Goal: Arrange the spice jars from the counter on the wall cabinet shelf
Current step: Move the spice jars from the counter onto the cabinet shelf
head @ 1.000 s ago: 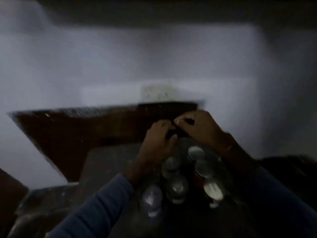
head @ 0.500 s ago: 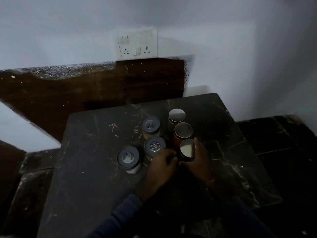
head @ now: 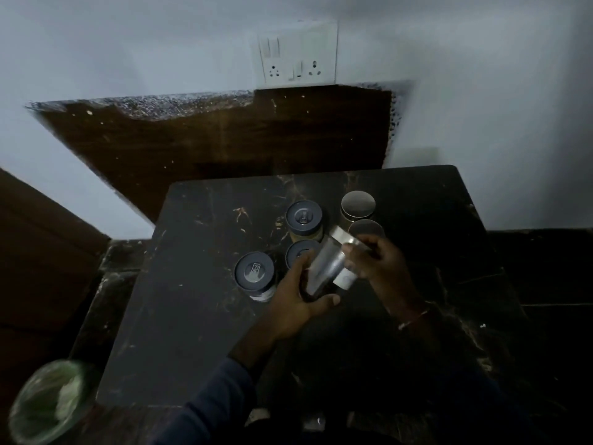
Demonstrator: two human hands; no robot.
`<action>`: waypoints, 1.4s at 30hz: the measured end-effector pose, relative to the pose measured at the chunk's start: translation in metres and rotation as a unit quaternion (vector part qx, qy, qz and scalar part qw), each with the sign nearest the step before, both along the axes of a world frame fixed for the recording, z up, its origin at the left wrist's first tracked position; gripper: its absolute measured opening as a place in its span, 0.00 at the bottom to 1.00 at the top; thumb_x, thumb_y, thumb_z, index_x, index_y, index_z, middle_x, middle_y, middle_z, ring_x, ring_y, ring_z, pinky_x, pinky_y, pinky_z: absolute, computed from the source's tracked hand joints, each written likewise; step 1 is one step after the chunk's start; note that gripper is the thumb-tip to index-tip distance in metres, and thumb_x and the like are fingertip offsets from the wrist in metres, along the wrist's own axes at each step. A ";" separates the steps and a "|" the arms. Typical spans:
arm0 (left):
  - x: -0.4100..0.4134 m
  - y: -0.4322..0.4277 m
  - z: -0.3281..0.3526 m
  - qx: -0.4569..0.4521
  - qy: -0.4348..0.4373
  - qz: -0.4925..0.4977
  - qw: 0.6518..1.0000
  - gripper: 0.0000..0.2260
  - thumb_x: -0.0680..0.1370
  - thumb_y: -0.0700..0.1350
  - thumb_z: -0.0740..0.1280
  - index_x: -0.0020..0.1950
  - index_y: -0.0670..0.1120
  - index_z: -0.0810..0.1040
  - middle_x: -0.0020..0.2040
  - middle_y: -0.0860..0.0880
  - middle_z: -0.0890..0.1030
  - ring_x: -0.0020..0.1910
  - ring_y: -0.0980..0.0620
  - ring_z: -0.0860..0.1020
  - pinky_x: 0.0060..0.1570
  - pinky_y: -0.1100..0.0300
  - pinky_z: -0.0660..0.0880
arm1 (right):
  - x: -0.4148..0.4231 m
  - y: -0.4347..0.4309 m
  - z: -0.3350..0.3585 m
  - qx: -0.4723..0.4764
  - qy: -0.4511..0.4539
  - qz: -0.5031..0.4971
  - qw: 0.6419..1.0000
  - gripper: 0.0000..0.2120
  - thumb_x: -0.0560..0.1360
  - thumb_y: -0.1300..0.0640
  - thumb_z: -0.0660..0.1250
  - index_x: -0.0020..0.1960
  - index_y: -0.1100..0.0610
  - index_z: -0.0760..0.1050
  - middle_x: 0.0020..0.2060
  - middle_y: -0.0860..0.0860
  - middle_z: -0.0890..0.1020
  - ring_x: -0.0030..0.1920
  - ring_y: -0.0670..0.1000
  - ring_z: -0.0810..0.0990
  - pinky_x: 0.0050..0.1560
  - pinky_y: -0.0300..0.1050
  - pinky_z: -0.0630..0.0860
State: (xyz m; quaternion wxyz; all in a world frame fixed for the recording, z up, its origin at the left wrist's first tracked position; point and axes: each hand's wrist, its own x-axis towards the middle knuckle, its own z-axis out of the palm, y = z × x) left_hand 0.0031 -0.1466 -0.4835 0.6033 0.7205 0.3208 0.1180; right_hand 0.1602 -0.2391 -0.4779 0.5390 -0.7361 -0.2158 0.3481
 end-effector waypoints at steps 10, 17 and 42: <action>-0.021 0.040 0.049 -0.111 -0.133 0.073 0.982 0.30 0.69 0.52 0.70 0.69 0.45 0.68 0.62 0.44 0.78 0.59 0.47 0.79 0.54 0.51 0.79 | -0.021 0.063 0.053 0.153 0.133 0.050 0.978 0.08 0.77 0.49 0.66 0.56 0.44 0.73 0.52 0.46 0.80 0.50 0.47 0.81 0.52 0.51 0.79; -0.045 0.067 0.078 -0.159 -0.215 0.081 0.960 0.29 0.70 0.52 0.67 0.68 0.43 0.68 0.60 0.41 0.79 0.56 0.44 0.80 0.49 0.51 0.79 | -0.044 0.096 0.088 0.181 0.047 0.108 0.976 0.27 0.72 0.48 0.69 0.69 0.46 0.66 0.59 0.50 0.80 0.53 0.49 0.84 0.48 0.49 0.82; -0.033 0.236 0.387 0.208 -0.334 0.084 0.916 0.18 0.78 0.52 0.59 0.66 0.48 0.67 0.58 0.47 0.79 0.53 0.48 0.82 0.52 0.50 0.79 | -0.046 0.247 0.418 0.338 -0.250 0.272 0.866 0.25 0.75 0.51 0.66 0.70 0.46 0.64 0.57 0.50 0.81 0.55 0.51 0.82 0.51 0.52 0.81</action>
